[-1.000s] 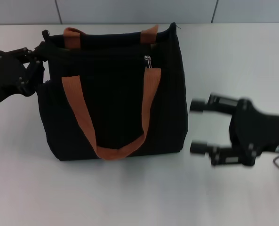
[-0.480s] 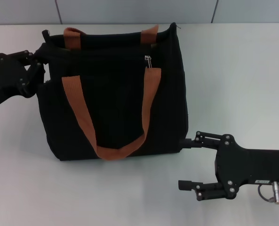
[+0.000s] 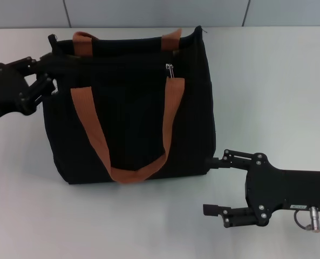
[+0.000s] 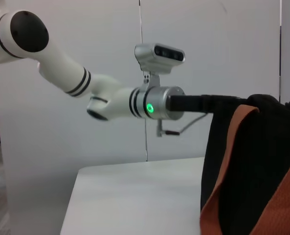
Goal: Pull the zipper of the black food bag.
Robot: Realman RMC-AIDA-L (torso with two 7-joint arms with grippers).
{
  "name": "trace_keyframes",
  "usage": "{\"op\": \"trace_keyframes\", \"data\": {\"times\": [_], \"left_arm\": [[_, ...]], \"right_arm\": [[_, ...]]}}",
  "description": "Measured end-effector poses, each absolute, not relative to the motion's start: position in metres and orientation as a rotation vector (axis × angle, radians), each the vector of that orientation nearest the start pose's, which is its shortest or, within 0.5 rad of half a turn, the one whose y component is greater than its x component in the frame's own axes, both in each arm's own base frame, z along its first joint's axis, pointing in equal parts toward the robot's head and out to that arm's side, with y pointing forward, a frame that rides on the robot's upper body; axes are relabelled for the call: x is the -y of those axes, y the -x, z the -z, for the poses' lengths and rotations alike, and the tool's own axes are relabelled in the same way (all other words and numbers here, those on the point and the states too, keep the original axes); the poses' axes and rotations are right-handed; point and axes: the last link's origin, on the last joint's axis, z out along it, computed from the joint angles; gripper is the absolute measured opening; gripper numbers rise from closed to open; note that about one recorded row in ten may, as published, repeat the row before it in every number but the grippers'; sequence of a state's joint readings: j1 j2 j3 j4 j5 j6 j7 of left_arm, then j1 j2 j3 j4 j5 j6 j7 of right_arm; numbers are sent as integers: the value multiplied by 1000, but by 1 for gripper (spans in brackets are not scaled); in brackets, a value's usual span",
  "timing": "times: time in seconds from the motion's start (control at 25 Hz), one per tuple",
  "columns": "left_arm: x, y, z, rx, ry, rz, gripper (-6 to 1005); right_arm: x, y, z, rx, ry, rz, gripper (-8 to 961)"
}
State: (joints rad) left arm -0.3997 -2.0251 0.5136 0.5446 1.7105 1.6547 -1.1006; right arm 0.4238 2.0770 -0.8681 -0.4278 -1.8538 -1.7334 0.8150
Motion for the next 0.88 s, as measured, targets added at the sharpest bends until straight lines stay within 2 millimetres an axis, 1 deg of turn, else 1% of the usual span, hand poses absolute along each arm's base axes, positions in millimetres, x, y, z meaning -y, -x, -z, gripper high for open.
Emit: {"op": "trace_keyframes", "data": {"times": [0.08,0.12,0.16,0.28,0.32,0.4,0.48,0.52,0.56,0.64,0.72,0.76,0.8,0.84,0.88], "left_arm": [[-306,299,-67,479,2387,959,291],[-305,300,-87,511,2458,887,337],[-305,300,-87,511,2458,887,355],[-302,300,-111,550,2541,809,411],[-297,297,-126,545,2577,811,429],[-295,295,-131,526,2583,840,466],[-288,286,-137,460,2596,934,502],[-283,279,-133,397,2616,1009,521],[-283,279,-133,397,2616,1009,539],[-279,274,-119,346,2653,1038,576],[-272,268,-86,265,2728,1078,657],[-272,268,-86,265,2728,1078,698],[-270,267,-78,246,2746,1089,738],[-266,264,-66,217,2781,1103,779],[-264,263,-60,212,2799,1110,807]], "right_arm": [[-253,-269,42,-109,2863,-943,820],[-254,-270,43,-113,2863,-933,820],[-254,-270,43,-113,2863,-933,820],[-256,-270,43,-119,2859,-920,820],[-257,-270,44,-121,2858,-918,820],[-257,-270,44,-122,2857,-917,820],[-258,-269,45,-124,2855,-919,820],[-258,-269,45,-129,2852,-921,820],[-258,-269,45,-129,2852,-921,820],[-259,-269,46,-134,2848,-917,820],[-260,-270,46,-134,2842,-909,820],[-260,-270,46,-134,2842,-909,820],[-260,-270,46,-135,2840,-905,820],[-260,-270,47,-136,2840,-902,820],[-261,-270,48,-136,2841,-898,820]]}}
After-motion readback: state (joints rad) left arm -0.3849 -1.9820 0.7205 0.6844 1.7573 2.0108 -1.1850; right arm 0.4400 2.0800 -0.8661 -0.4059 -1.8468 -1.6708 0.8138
